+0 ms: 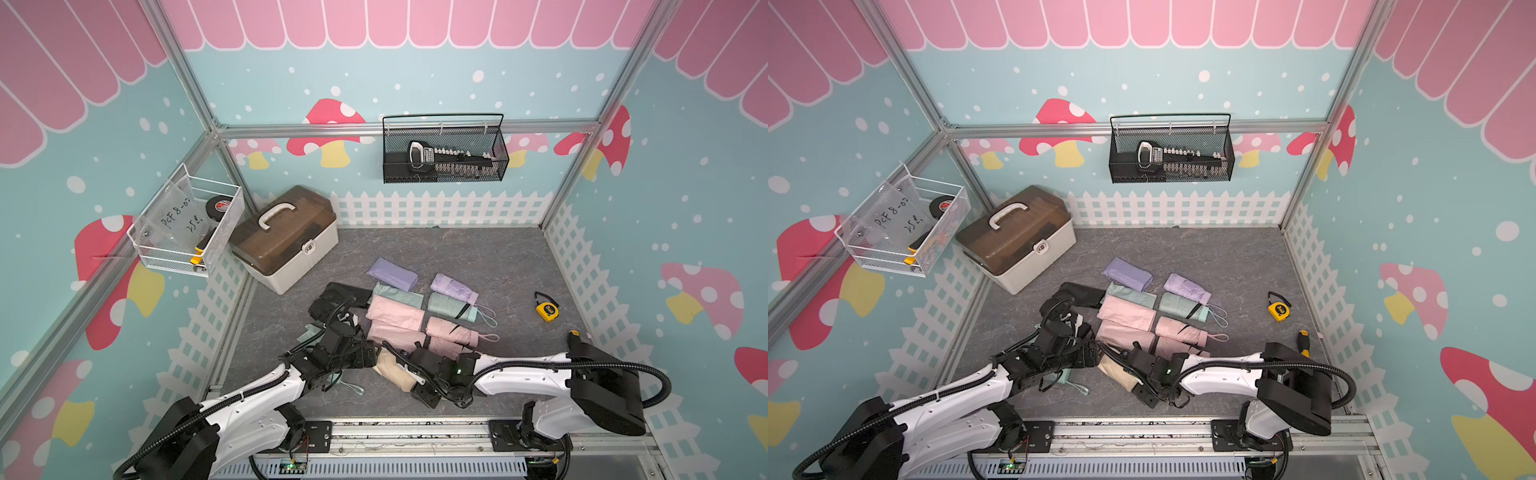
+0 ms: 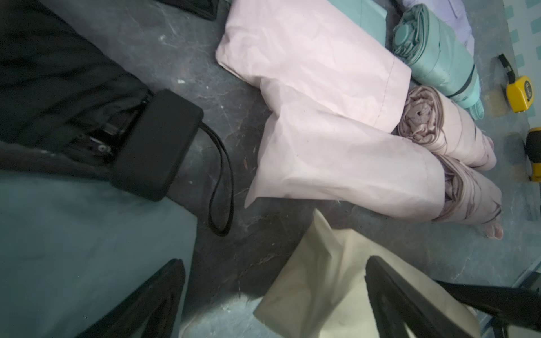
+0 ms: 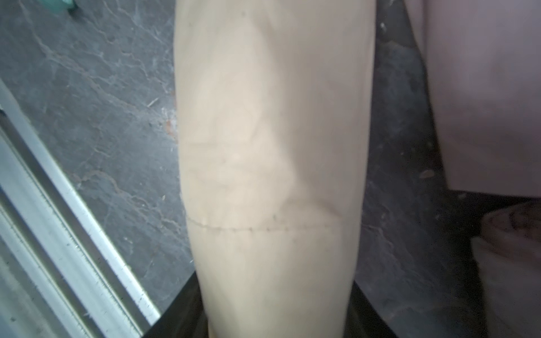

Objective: Take umbrellas out of sleeves
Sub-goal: Pick up the umbrella from the center of the board.

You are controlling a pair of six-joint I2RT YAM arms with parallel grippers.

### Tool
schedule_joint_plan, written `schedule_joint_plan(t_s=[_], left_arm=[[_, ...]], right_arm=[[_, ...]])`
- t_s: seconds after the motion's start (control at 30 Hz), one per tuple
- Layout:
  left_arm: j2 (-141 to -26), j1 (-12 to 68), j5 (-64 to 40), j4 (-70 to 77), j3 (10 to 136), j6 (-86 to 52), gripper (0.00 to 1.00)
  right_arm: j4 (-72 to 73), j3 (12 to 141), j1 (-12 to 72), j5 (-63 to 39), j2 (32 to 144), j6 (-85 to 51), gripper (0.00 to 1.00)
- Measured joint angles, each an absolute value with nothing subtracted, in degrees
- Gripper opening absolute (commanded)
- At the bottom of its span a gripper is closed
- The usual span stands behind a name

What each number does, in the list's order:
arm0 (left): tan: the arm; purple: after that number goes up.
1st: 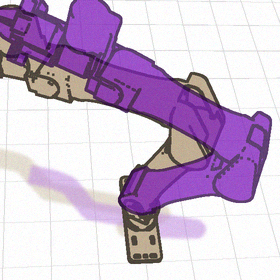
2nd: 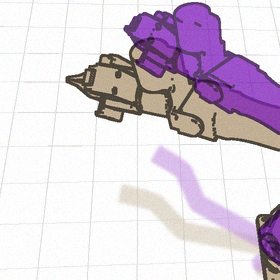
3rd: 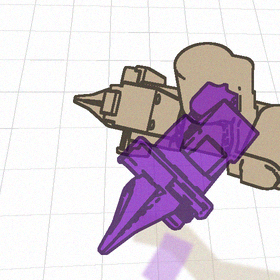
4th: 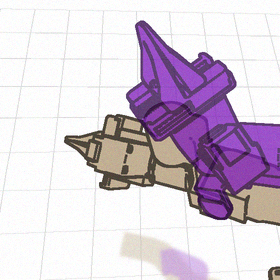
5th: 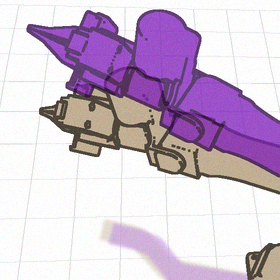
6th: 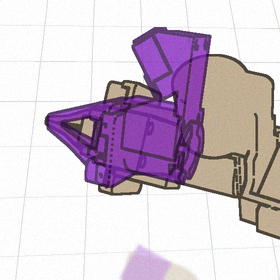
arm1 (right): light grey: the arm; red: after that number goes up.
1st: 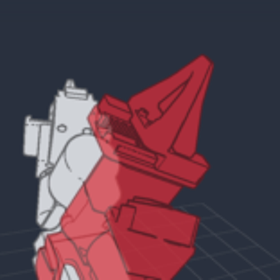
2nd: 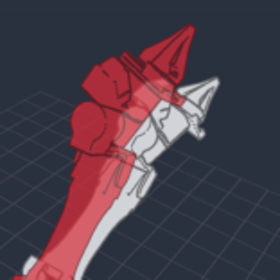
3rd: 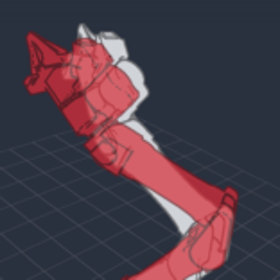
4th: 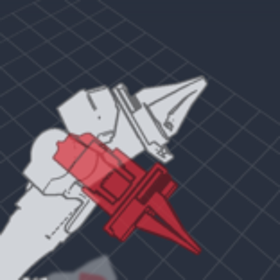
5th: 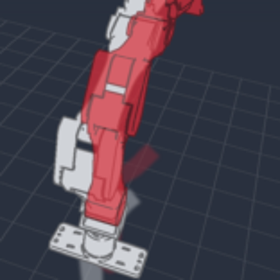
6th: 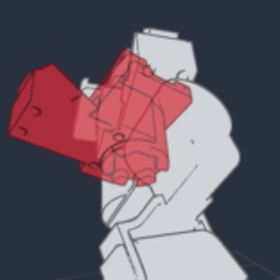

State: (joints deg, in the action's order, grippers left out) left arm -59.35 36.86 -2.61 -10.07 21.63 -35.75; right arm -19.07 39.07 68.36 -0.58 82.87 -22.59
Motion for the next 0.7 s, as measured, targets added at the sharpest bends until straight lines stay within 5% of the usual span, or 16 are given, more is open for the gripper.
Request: schedule_joint_plan(t_s=[0.3,0.57,0.7], left_arm=[[-61.39,36.49,-5.08,-8.40,21.93,-35.73,0.83],[-64.49,36.49,-9.10,-4.05,21.93,-36.32,0.41],[-66.78,36.49,-10.59,-3.14,21.96,-36.16,0.36]], right_arm=[[-20.62,39.00,68.36,-2.98,81.65,-22.76,0.36],[-20.58,39.00,68.36,-3.09,81.71,-22.83,0.35],[-20.56,39.00,68.36,-3.11,81.91,-23.00,0.35]])
